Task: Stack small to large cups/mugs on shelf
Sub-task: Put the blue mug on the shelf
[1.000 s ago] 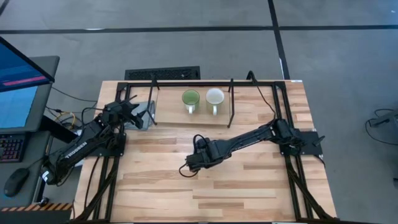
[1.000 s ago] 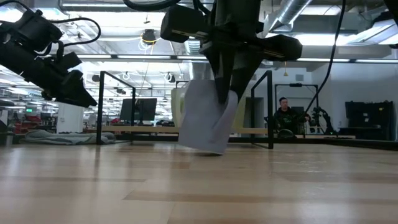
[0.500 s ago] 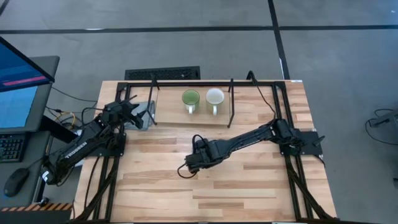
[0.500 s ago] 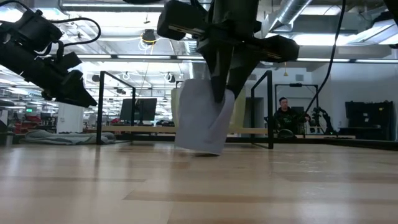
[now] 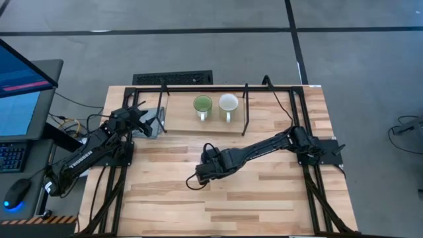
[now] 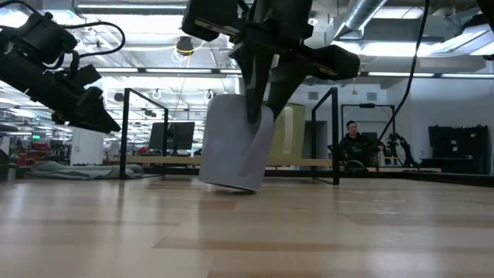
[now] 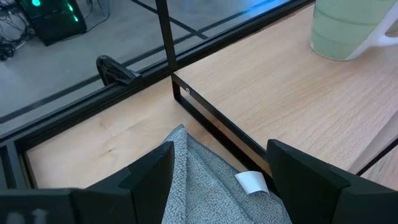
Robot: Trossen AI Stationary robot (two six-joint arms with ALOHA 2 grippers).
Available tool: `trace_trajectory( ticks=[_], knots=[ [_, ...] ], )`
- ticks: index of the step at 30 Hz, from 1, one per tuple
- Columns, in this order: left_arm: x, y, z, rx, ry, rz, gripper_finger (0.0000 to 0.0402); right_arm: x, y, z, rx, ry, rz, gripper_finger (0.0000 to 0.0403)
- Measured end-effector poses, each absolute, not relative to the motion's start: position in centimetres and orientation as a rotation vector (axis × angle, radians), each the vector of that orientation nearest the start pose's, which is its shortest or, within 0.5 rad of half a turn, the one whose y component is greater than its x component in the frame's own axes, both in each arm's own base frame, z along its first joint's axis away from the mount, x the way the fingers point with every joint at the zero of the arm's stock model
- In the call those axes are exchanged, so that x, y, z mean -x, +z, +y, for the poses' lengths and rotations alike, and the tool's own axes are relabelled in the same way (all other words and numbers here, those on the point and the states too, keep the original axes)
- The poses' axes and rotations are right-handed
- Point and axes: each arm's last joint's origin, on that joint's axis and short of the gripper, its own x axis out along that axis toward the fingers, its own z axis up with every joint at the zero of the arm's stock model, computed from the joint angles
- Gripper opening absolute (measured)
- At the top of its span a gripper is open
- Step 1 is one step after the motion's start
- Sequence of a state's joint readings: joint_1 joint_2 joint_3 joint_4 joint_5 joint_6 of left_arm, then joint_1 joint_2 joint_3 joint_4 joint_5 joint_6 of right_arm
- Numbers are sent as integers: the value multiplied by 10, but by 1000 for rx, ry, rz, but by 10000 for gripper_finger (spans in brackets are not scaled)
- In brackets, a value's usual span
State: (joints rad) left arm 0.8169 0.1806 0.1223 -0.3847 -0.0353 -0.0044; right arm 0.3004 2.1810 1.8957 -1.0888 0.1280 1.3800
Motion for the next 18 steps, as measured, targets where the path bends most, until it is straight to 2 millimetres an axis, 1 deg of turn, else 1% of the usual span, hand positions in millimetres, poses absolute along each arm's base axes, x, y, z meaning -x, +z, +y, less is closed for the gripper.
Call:
trace_trajectory(
  ticks=[9,18],
  knots=[
    [-65,155,70,178,839,420,248,-424,214,127,-870,-764,1164,92],
    [-65,155,71,177,841,420,248,-425,215,128,-882,-748,1160,151]
  ],
)
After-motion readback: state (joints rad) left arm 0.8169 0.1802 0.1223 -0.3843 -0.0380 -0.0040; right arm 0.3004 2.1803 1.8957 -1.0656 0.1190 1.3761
